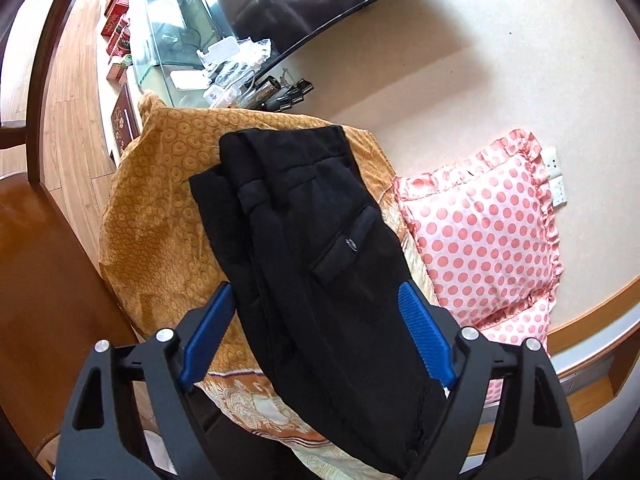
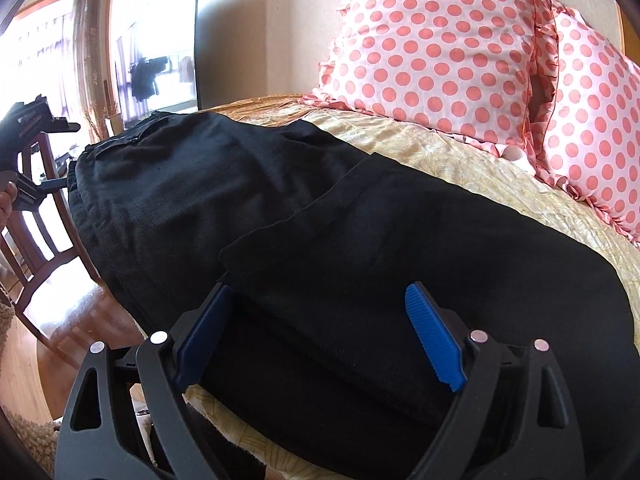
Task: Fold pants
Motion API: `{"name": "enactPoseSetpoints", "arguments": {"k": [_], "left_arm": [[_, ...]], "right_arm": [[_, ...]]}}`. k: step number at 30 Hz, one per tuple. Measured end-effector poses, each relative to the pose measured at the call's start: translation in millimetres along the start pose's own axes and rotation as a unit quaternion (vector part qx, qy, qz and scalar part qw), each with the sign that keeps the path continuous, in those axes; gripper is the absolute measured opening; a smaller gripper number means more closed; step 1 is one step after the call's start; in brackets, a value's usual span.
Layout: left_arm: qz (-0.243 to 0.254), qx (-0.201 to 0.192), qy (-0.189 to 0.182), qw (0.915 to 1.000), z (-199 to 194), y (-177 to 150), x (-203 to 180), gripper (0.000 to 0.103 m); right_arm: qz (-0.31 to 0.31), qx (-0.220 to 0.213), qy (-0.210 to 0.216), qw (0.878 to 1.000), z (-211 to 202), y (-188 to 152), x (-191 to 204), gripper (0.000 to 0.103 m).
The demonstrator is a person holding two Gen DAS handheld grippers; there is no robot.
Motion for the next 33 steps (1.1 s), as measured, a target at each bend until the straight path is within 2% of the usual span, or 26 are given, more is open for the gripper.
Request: {"name": "enactPoseSetpoints", "arguments": {"k": [5, 7, 12, 15, 17, 18, 20, 21, 22, 24, 30, 33], "left_arm": [[0.023, 0.004, -0.017, 0.9996, -8, -12, -18, 0.080], [0.034, 0.024, -0.019, 0.9989, 0, -16, -22, 0.080], [-0.016, 0.078, -0.033, 0.9963, 30, -21, -7, 0.079], [-0.019, 0.067, -0.041, 0.9967, 32, -17, -8, 0.080], [-0.039, 0.062, -0.053, 0.9959, 34, -13, -5, 0.079], [-0.050, 0.061, -0.064, 0.9949, 37, -11, -3, 0.076], [-0.063, 0.056, -0.061, 0.9946, 42, -10, -1, 0.059], [-0.067, 0.054, -0.061, 0.9944, 43, -10, 2, 0.036], [-0.070, 0.054, -0.053, 0.9947, 45, -11, 4, 0.004], [-0.069, 0.044, -0.051, 0.9953, 40, -15, 8, 0.006], [-0.025, 0.008, -0.038, 0.9989, 8, -23, -1, 0.005], [-0.017, 0.015, -0.010, 0.9997, 12, -24, 8, 0.008]], "right_arm": [[0.002, -0.002, 0.001, 1.000, 2, 0, 0, 0.092], [0.001, -0.004, 0.003, 1.000, 2, 1, 0, 0.092], [0.002, -0.004, 0.000, 1.000, 4, 2, 0, 0.093], [0.002, -0.005, 0.001, 1.000, 4, 1, 0, 0.093], [0.002, -0.005, 0.001, 1.000, 3, 1, 0, 0.093], [0.002, -0.005, 0.001, 1.000, 4, 1, 0, 0.093], [0.004, -0.007, 0.001, 1.000, 4, 1, 0, 0.093], [0.005, -0.008, 0.001, 1.000, 4, 1, 0, 0.093], [0.005, -0.009, 0.000, 1.000, 4, 2, 0, 0.093], [0.005, -0.010, 0.000, 1.000, 5, 2, 0, 0.093], [0.006, -0.012, 0.000, 1.000, 6, 2, 0, 0.093], [0.008, -0.013, 0.000, 1.000, 6, 2, 0, 0.093]]}}
Point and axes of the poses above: each gripper's, at about its wrist camera, not at the fingertips, and z roughly the way its jaws point, x to its left, y to its top, the point moved 2 cm from there along z, roughly the way its jaws point, and after that the axes turned 1 degree about -z, right-handed, at the moved point
